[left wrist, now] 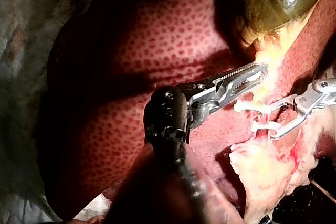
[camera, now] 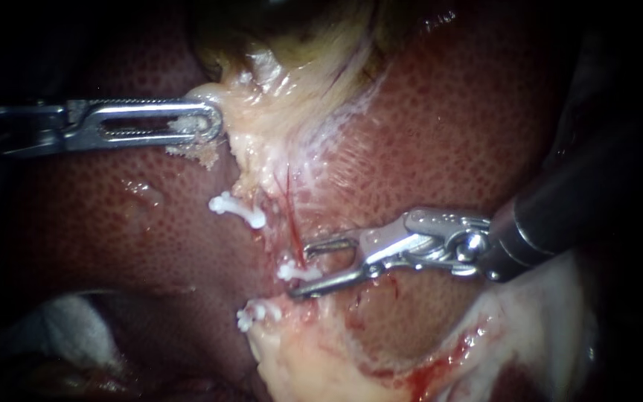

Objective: Going back first clip right tube

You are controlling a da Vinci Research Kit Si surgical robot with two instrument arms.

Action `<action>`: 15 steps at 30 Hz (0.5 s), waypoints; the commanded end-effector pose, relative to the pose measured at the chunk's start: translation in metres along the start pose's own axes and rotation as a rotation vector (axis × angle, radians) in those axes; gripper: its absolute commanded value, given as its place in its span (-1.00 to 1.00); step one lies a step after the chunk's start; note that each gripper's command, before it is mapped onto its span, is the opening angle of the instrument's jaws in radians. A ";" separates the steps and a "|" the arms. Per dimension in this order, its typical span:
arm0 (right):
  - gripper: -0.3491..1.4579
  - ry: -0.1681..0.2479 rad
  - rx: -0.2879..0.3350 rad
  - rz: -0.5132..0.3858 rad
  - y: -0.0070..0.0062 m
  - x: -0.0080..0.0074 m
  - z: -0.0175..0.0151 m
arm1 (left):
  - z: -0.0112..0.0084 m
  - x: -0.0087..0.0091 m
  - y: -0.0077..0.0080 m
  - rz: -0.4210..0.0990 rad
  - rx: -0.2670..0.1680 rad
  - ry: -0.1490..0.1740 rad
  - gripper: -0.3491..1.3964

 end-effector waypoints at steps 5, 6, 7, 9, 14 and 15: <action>-0.07 -0.007 0.019 -0.003 -0.0012 -0.0004 -0.0010 | 0.0000 -0.0001 -0.0001 0.001 0.000 0.000 -1.00; -0.07 -0.007 0.022 -0.003 -0.0015 -0.0004 -0.0014 | 0.0000 -0.0001 -0.0001 0.001 0.000 0.000 -1.00; -0.07 -0.008 0.024 -0.003 -0.0017 -0.0004 -0.0018 | 0.0000 -0.0001 -0.0001 0.001 0.000 0.000 -1.00; -0.07 -0.009 0.031 0.000 -0.0022 -0.0002 -0.0029 | 0.0000 -0.0002 -0.0001 0.001 0.000 0.000 -1.00; -0.07 -0.010 0.053 -0.009 -0.0030 0.0014 -0.0066 | 0.0001 -0.0003 -0.0002 0.002 0.000 0.000 -1.00; -0.07 -0.010 0.055 -0.017 -0.0032 0.0018 -0.0073 | 0.0001 -0.0003 -0.0002 0.002 0.001 0.000 -1.00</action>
